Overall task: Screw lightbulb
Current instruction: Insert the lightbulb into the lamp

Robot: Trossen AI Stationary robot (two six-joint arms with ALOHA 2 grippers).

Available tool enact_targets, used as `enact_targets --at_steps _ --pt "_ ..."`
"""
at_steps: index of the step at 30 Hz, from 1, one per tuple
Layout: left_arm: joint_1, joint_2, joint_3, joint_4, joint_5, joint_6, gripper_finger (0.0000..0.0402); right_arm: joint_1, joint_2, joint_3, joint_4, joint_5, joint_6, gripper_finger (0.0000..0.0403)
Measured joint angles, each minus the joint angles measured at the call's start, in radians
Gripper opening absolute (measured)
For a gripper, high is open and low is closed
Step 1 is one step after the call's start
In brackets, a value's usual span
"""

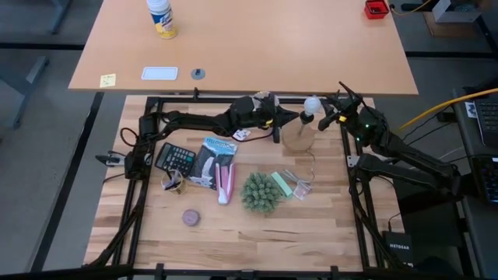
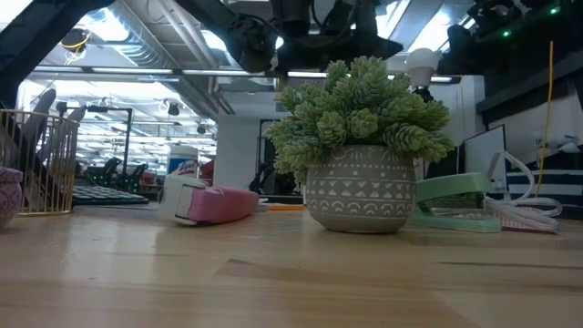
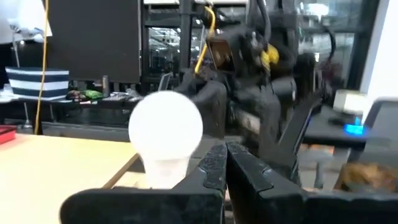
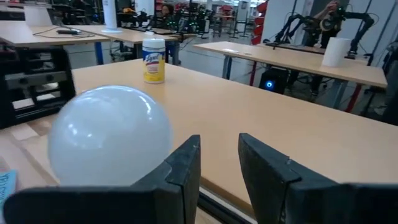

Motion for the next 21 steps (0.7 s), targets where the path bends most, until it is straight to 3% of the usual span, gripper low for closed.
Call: enact_targets --at_steps 8,21 --pt "0.003 0.029 0.070 -0.069 -0.004 -0.007 0.0000 0.000 0.000 0.000 0.000 -0.015 0.000 0.0113" --pt "-0.001 0.029 0.072 -0.085 0.022 0.029 0.0000 0.000 0.003 0.000 0.000 -0.052 0.000 0.0113"
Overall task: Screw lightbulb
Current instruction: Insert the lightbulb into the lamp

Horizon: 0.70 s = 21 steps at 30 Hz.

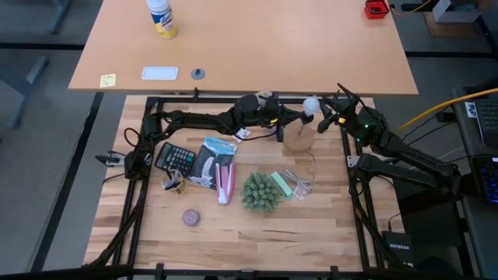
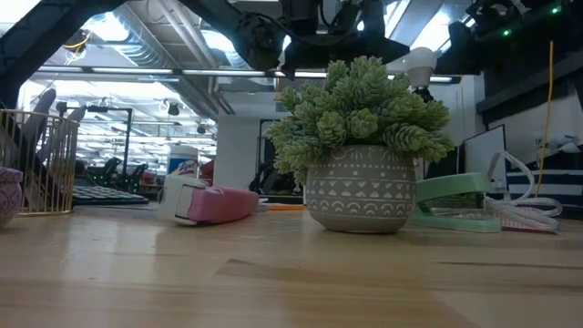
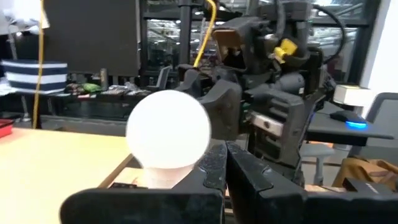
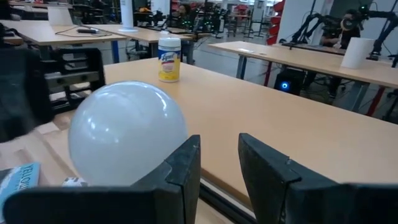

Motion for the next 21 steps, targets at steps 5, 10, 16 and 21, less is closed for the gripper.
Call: enact_targets --at_steps 5,10,16,21 --pt "-0.007 0.000 0.000 0.003 0.008 0.009 0.0000 0.000 0.000 0.000 0.000 0.003 0.000 0.0113" --pt "-0.002 0.000 0.015 0.002 -0.010 0.008 0.0000 0.000 0.000 0.000 0.000 0.004 0.000 0.0113" --pt "0.001 0.000 0.071 -0.051 -0.011 0.012 0.0000 0.000 0.000 0.000 0.000 0.004 0.000 0.0113" --pt "-0.002 -0.001 0.088 -0.109 -0.011 0.037 0.0000 0.000 0.000 0.000 0.001 0.004 -0.002 0.0113"
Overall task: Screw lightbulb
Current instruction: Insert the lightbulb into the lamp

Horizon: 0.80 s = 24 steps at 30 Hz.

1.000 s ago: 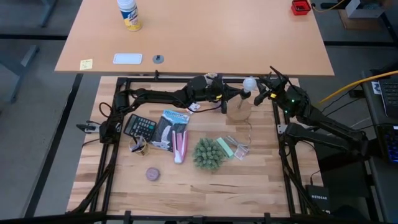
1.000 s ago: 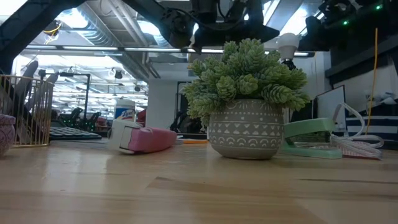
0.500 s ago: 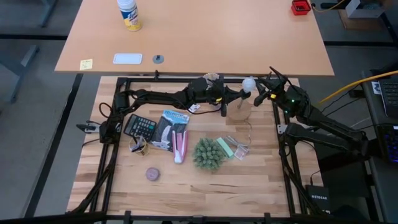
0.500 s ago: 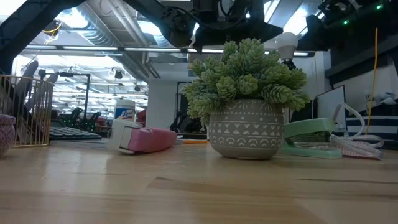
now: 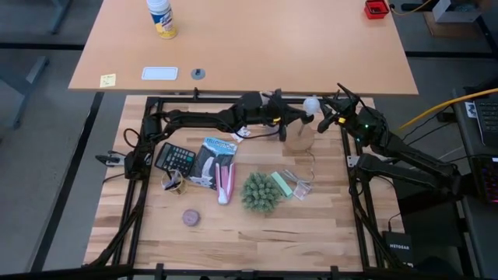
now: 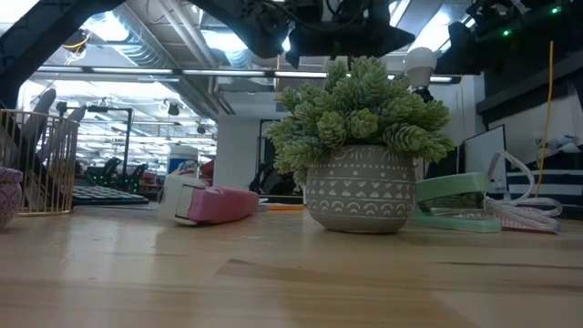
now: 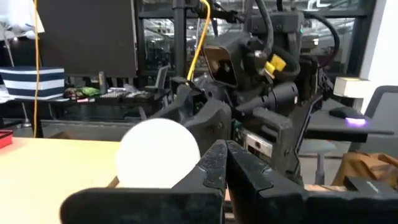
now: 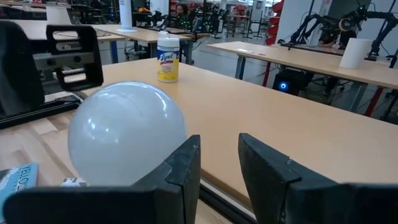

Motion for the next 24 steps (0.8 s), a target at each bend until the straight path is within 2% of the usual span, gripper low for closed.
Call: enact_targets --at_steps 6,19,24 --pt "0.001 0.012 0.000 -0.024 -0.001 -0.004 0.0000 0.000 0.000 0.000 0.004 0.000 -0.005 0.0113" --pt "0.011 0.057 -0.001 0.046 -0.001 -0.030 0.0000 0.000 0.000 0.000 0.015 0.000 -0.005 0.0113" --pt "0.011 0.057 -0.001 0.039 -0.021 -0.031 0.0000 0.000 0.000 0.000 0.014 -0.043 -0.005 0.0113"
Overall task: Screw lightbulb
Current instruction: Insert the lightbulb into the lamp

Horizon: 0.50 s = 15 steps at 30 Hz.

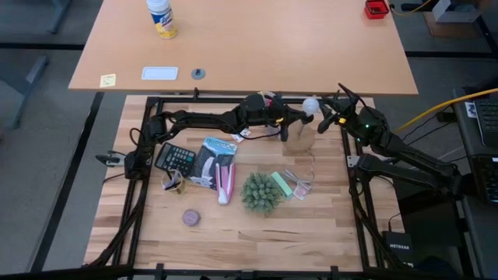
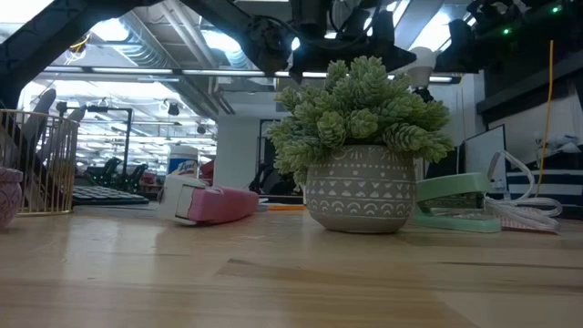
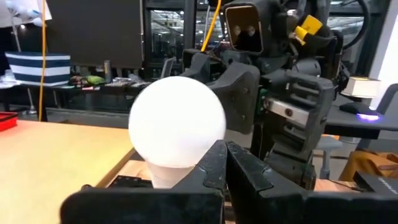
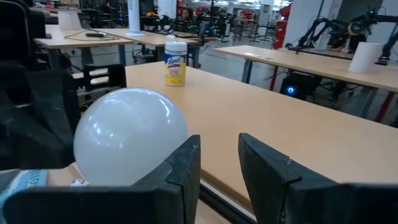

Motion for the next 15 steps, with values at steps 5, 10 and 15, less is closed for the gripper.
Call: enact_targets --at_steps 5,10,15 --pt "0.002 0.000 0.000 -0.003 -0.013 0.001 0.0000 0.000 0.000 0.000 -0.003 -0.002 0.009 0.0113" --pt "0.003 0.000 0.000 -0.016 -0.055 0.000 0.0000 0.000 0.000 0.000 -0.021 -0.010 0.029 0.0113" --pt "0.003 0.000 0.000 -0.026 -0.066 0.000 0.0000 0.000 -0.001 0.001 -0.059 -0.023 0.049 0.0113"
